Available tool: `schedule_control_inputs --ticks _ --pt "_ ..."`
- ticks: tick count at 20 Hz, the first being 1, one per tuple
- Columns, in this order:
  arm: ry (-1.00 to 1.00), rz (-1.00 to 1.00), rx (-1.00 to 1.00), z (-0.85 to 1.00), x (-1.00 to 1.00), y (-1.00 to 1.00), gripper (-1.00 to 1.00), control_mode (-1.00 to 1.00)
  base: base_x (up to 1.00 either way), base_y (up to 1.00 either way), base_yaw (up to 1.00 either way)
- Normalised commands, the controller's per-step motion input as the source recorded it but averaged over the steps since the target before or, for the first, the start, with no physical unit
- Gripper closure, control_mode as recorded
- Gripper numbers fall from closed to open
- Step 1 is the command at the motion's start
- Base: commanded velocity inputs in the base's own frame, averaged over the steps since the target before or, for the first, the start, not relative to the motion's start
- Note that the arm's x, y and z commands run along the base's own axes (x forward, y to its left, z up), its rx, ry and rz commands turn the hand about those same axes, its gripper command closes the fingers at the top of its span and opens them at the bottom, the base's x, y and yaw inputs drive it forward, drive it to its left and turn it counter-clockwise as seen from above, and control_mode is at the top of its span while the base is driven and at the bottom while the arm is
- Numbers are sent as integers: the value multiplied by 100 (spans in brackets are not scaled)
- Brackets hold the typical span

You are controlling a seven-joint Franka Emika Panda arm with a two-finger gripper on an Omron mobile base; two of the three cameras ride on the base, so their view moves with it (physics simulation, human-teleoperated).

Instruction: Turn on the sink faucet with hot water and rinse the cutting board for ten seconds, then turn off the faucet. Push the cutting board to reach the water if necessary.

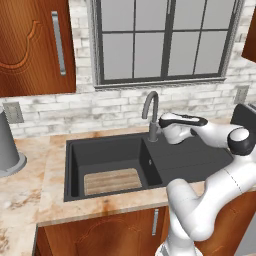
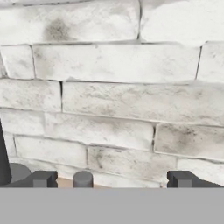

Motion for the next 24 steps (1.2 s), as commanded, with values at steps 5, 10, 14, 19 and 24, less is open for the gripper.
schedule_control_inputs --ticks 5,10,14,19,24 --pt "0 0 0 0 6 0 -100 -100 0 0 0" --pt "0 0 0 -1 9 0 -100 -100 0 0 0" --pt "0 0 0 0 5 0 -100 -100 0 0 0" --pt "-1 0 0 0 3 0 -100 -100 0 0 0" --pt "0 0 0 0 0 0 -100 -100 0 0 0"
